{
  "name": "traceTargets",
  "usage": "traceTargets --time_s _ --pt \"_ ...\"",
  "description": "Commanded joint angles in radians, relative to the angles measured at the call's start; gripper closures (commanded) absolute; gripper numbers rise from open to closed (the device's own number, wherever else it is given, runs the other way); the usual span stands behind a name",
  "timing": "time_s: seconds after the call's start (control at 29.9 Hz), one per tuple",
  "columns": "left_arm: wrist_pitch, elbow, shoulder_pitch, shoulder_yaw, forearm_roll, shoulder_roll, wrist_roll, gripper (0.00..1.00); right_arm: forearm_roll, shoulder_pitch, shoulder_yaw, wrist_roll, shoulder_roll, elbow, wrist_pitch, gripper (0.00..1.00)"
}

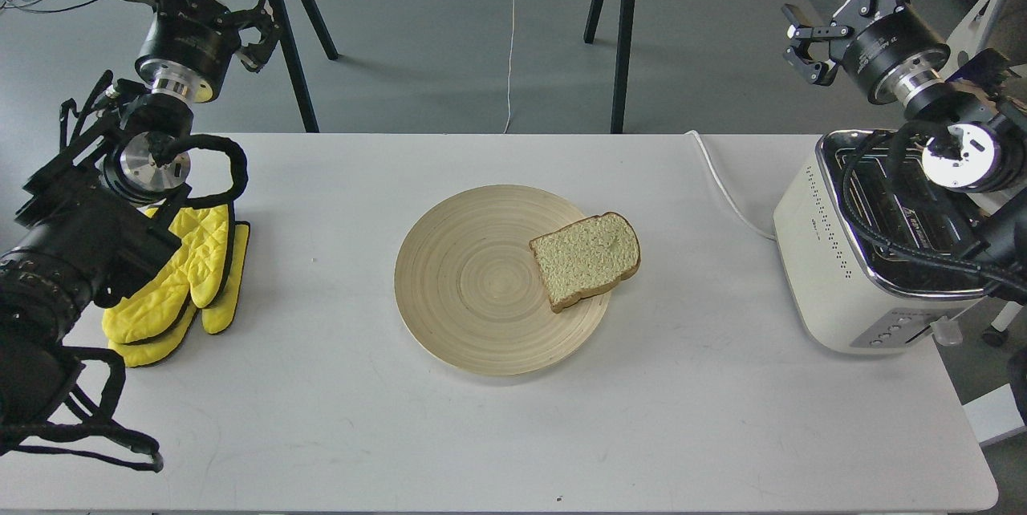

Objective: Put bread in toaster with right arm
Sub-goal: 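Lower the right gripper from above the toaster toward the table, then reach the right gripper toward the bread slice on the wooden plate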

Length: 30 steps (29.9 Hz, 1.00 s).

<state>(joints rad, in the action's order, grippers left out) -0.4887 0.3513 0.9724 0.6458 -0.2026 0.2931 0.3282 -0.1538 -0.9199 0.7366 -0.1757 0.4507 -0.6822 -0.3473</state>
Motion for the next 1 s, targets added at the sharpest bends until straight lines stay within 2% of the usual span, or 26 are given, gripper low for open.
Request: traceTargets --time_s 0.0,0.17,0.37,0.7,0.97 --pt "0.000 0.000 0.000 0.000 0.000 -0.002 0.002 0.00 -0.146 0.007 -0.094 -0.002 0.060 -0.155 0.088 0.02" --pt "0.000 0.000 0.000 0.000 0.000 -0.003 0.002 0.00 -0.392 0.032 -0.183 -0.001 0.065 -0.302 0.172 0.02" --pt "0.000 0.000 0.000 0.002 0.000 -0.003 0.002 0.00 -0.659 0.044 -0.383 -0.001 0.037 -0.332 0.320 0.03" --pt "0.000 0.000 0.000 0.000 0.000 -0.005 0.002 0.00 -0.730 0.046 -0.667 0.010 -0.029 -0.318 0.459 0.11" --pt "0.000 0.000 0.000 0.000 0.002 -0.005 0.002 0.00 -0.728 0.073 -0.720 0.010 -0.035 -0.277 0.481 0.18"
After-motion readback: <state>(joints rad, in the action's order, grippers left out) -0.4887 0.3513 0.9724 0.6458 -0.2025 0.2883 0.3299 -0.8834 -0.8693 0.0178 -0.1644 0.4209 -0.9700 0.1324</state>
